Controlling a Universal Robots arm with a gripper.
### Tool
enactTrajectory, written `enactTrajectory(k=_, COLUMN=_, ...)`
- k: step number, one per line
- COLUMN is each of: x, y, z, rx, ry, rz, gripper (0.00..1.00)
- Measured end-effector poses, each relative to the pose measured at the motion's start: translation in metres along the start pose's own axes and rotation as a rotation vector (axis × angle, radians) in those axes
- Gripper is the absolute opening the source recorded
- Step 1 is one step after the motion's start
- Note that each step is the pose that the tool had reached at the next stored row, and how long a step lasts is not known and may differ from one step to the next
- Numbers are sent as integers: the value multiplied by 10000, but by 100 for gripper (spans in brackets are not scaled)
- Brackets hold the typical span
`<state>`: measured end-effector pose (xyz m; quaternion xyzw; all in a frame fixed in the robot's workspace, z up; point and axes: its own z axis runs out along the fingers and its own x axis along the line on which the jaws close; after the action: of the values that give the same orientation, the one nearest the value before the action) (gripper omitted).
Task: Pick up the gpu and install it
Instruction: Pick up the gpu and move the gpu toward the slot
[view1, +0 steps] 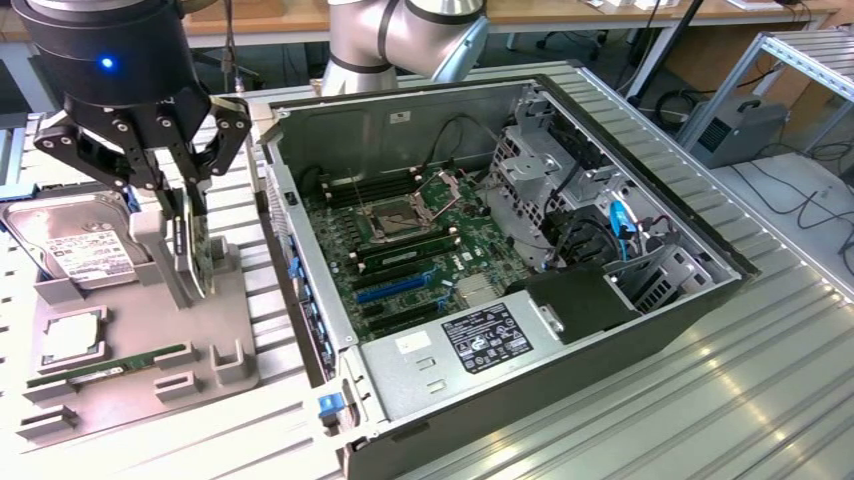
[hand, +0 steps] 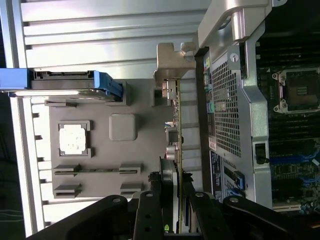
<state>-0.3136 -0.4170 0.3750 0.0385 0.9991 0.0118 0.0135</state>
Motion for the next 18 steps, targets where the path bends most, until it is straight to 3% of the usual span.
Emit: enactTrajectory(k=18, x=-2, y=2, z=-63, rx=0, ry=0, rz=-1, gripper=27)
